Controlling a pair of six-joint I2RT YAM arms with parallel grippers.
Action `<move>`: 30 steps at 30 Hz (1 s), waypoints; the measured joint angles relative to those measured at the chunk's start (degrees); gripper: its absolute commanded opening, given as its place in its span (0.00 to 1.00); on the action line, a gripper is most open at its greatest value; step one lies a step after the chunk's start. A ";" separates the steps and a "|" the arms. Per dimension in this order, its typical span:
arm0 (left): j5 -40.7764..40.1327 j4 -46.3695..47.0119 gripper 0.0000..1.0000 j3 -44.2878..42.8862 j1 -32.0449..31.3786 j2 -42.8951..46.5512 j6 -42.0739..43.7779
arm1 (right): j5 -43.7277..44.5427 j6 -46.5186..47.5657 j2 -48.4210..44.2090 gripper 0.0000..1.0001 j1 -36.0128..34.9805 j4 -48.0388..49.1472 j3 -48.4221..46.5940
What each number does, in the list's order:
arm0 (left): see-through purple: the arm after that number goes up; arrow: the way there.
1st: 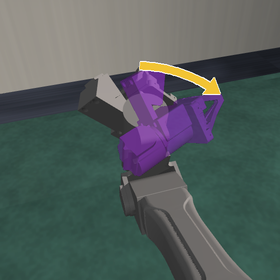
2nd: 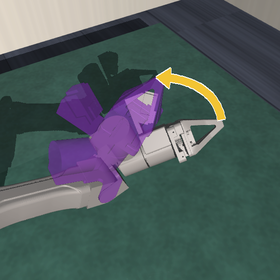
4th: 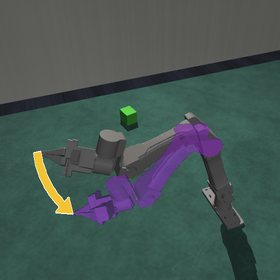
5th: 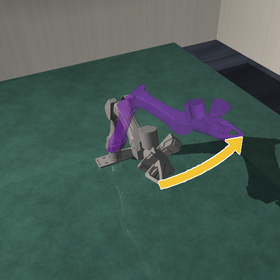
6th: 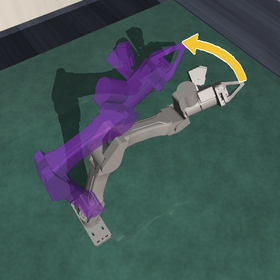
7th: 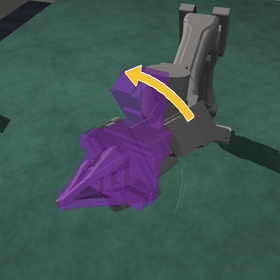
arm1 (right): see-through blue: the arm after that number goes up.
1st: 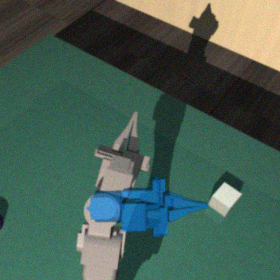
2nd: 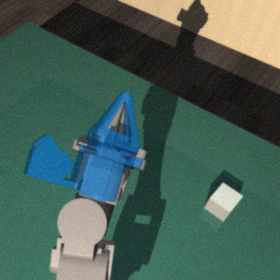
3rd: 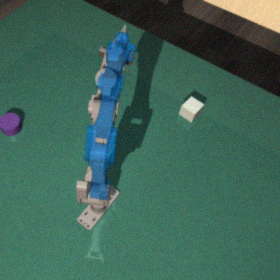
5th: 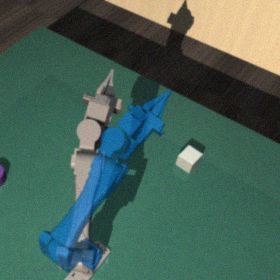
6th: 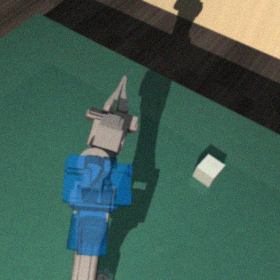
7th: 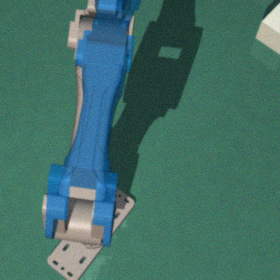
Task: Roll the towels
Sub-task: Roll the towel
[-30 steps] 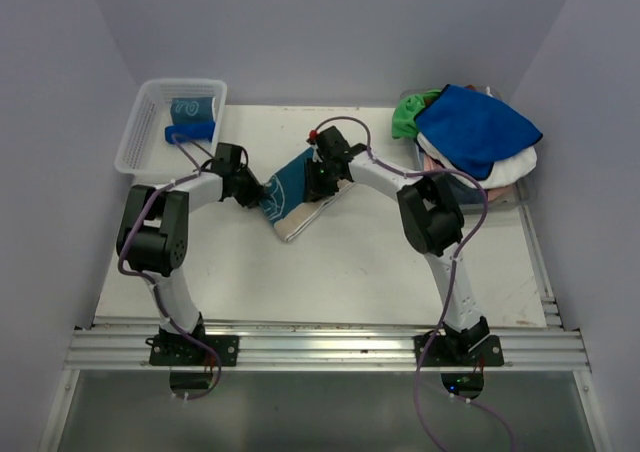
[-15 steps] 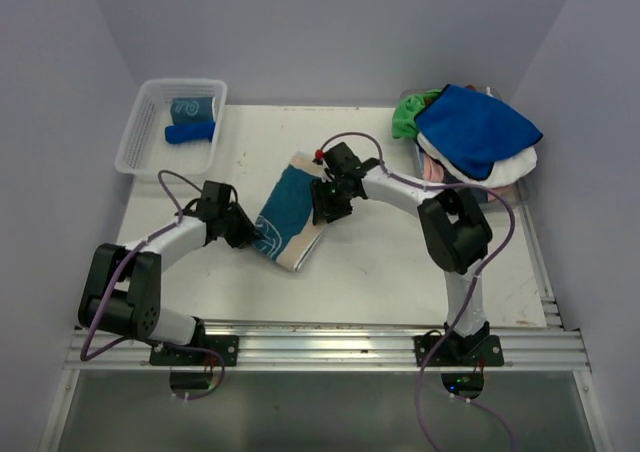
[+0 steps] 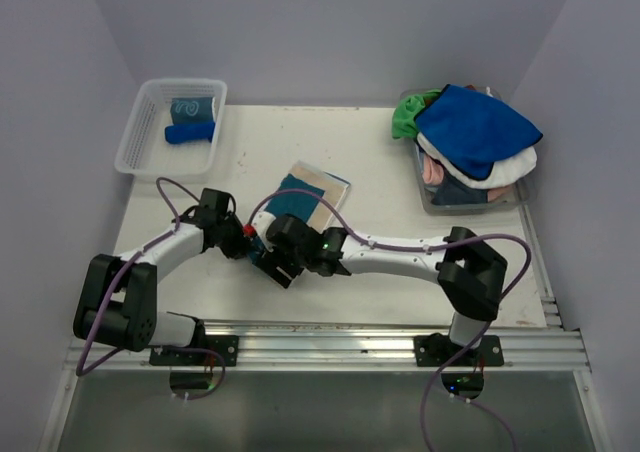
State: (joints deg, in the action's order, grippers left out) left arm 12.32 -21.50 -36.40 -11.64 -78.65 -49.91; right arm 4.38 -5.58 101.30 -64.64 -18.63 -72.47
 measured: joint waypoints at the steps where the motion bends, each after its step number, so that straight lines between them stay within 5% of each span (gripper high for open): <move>1: -0.11 -0.07 0.08 0.02 0.00 0.02 -0.02 | 1.97 1.29 0.55 0.75 -1.38 1.25 0.28; 20: -0.39 -0.28 0.08 0.63 0.04 0.15 -0.07 | 17.03 11.13 11.06 0.72 -8.33 14.45 1.03; 23: -0.39 -0.33 0.08 0.63 0.04 0.15 -0.09 | 17.73 11.10 11.47 0.61 -8.50 15.04 1.03; 27: -0.57 -0.50 0.09 0.63 0.04 0.26 -0.09 | 18.93 11.13 12.37 0.23 -8.59 17.49 1.77; 30: -0.70 -0.74 0.16 0.63 0.11 0.28 -0.09 | 19.17 11.15 12.44 0.06 -8.59 18.53 2.40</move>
State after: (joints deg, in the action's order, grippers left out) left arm 11.62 -22.24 -35.77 -11.53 -78.37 -50.00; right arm 23.55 5.56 113.73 -73.23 -0.10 -70.06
